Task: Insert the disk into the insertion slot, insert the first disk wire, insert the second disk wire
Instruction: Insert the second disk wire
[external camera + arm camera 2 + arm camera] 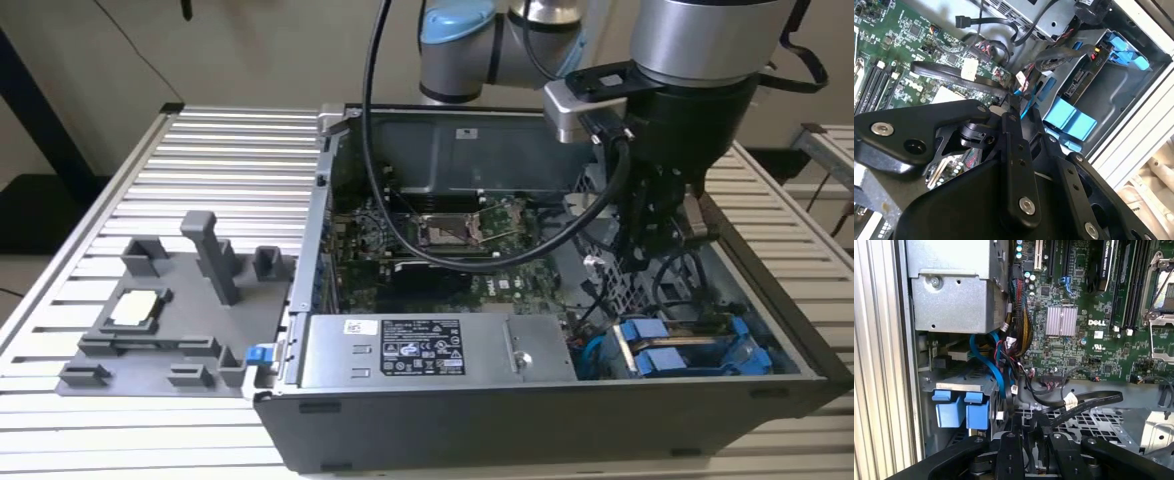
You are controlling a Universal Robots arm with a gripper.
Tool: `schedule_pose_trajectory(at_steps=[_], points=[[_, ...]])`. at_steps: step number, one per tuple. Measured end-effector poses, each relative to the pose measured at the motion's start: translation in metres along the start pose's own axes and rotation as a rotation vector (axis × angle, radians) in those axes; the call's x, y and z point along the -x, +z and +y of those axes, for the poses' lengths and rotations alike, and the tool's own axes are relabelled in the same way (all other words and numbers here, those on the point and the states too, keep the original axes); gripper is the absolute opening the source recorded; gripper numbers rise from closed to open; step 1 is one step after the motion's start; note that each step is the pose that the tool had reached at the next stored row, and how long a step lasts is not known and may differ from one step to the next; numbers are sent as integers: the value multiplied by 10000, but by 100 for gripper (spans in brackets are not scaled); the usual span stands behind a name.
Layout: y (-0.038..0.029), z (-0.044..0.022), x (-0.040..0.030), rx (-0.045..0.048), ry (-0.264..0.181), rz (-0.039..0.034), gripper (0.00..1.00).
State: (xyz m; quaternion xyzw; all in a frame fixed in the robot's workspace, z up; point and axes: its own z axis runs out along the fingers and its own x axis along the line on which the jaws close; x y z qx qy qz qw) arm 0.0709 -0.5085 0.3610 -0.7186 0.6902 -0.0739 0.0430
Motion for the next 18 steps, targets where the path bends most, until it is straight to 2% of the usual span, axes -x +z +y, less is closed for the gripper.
schedule_pose_trajectory(at_steps=[6, 7, 18], points=[[1, 0, 0, 0, 0, 1, 25], [1, 0, 0, 0, 0, 2, 18], [0, 0, 0, 0, -1, 6, 16]])
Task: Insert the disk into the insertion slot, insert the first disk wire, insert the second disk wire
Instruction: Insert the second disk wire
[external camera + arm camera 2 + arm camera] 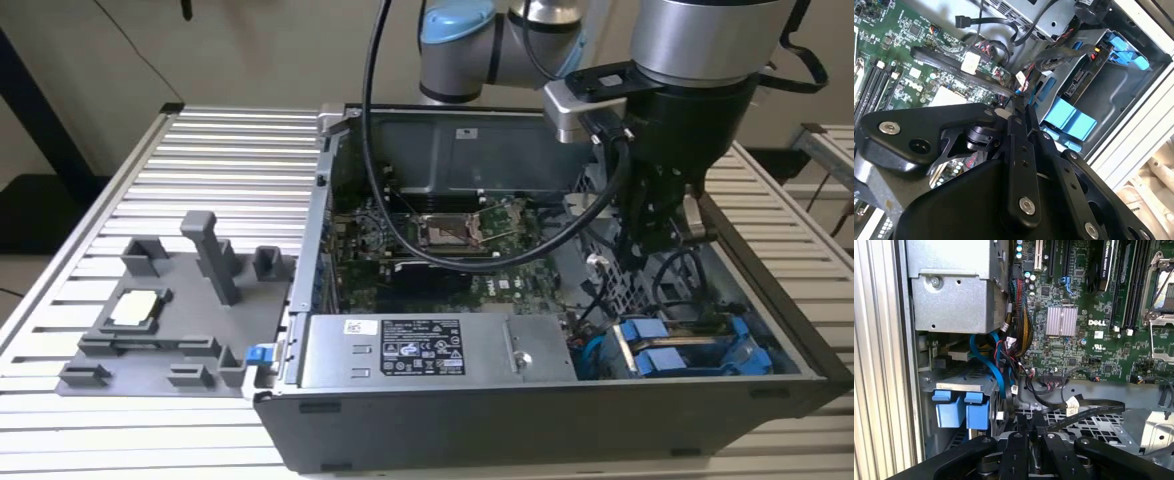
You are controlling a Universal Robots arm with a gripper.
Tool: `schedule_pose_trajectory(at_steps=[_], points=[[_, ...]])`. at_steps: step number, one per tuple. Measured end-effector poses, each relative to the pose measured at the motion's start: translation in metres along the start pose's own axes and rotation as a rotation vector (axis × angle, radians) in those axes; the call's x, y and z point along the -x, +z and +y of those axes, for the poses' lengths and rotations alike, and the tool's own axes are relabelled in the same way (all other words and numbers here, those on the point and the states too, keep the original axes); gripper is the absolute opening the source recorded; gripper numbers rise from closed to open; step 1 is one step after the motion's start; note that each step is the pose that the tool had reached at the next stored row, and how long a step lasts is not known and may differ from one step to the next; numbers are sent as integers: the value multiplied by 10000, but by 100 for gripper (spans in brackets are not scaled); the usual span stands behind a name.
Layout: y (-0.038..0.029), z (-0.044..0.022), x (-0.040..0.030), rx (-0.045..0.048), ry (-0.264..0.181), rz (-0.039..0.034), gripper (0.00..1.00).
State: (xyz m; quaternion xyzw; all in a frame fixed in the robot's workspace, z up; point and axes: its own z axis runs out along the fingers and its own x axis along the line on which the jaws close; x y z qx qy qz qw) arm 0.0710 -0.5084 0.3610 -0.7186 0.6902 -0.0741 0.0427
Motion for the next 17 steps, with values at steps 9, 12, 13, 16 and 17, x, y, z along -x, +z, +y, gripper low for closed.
schedule_pose_trajectory(at_steps=[9, 12, 13, 16, 17], points=[[9, -25, -86, 9, 0, 0, 16], [17, -51, -164, 24, -1, -1, 16], [19, -60, -190, 30, -1, -1, 16], [28, -90, -271, 50, -2, -2, 16], [31, -100, -299, 57, -3, -1, 16]])
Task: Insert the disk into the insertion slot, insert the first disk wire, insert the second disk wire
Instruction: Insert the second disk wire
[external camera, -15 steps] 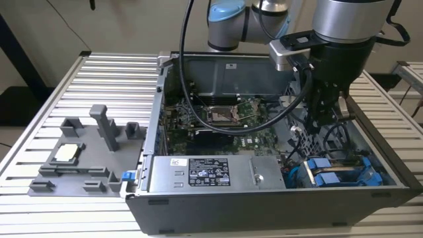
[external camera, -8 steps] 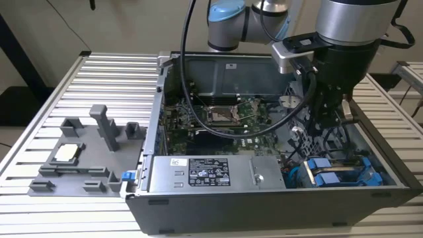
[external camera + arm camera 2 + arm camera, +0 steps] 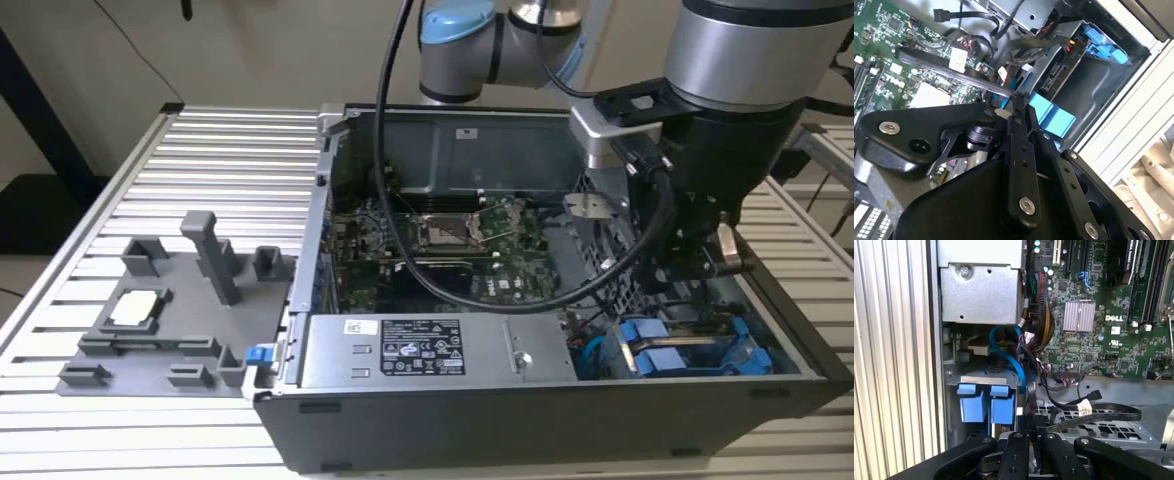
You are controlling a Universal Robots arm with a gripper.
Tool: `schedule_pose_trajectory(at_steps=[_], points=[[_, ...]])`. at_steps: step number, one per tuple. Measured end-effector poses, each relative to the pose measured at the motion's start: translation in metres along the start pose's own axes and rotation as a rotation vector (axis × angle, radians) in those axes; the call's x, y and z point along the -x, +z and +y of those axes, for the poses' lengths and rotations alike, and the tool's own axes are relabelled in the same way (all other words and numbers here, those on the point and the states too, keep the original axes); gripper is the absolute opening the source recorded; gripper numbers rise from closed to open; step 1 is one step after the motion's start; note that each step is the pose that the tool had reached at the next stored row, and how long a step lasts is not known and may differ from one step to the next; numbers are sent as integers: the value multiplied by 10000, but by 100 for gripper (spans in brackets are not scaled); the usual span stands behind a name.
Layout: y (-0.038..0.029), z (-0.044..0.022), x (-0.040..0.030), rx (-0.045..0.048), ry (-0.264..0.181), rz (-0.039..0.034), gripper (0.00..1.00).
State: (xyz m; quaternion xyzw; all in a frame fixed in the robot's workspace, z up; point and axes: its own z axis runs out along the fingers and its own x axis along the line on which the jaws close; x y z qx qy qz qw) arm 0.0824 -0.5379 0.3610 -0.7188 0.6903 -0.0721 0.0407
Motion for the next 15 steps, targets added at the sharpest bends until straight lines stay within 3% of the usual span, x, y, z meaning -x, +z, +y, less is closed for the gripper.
schedule_pose_trajectory(at_steps=[5, 15], points=[[12, -42, -109, 21, 4, -31, 16], [16, -52, -148, 27, 6, -54, 16]])
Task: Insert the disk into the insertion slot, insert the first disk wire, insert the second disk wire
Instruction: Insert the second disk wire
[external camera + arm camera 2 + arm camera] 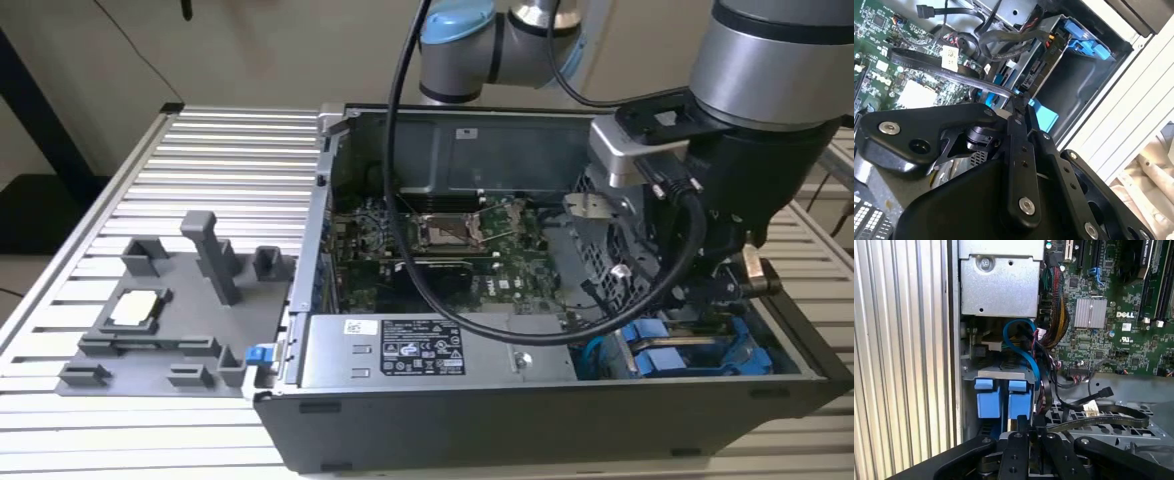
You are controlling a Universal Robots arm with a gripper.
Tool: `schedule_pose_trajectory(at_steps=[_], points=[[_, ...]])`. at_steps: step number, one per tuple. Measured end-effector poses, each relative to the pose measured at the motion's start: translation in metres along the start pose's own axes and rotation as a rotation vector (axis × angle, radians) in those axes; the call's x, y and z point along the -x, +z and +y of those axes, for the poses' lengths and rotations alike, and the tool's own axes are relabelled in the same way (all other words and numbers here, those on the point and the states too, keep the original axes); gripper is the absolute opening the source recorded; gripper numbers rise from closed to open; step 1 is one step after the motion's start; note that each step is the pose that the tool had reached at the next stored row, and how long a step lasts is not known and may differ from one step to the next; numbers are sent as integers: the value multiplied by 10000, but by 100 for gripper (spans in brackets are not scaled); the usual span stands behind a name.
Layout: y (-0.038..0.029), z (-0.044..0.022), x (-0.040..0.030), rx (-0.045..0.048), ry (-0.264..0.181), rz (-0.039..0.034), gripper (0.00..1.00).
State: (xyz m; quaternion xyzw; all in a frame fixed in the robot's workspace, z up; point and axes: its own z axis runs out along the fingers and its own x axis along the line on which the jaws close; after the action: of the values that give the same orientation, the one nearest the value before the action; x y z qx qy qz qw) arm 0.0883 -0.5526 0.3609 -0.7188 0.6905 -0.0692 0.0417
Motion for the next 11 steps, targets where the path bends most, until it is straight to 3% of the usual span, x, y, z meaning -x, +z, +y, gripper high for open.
schedule_pose_trajectory(at_steps=[7, 9, 10, 11], points=[[20, -84, -148, 152, -3, -10, 16], [24, -100, -164, 172, -3, -14, 16], [23, -100, -164, 173, 2, -46, 16], [23, -99, -165, 169, 17, -134, 16]])
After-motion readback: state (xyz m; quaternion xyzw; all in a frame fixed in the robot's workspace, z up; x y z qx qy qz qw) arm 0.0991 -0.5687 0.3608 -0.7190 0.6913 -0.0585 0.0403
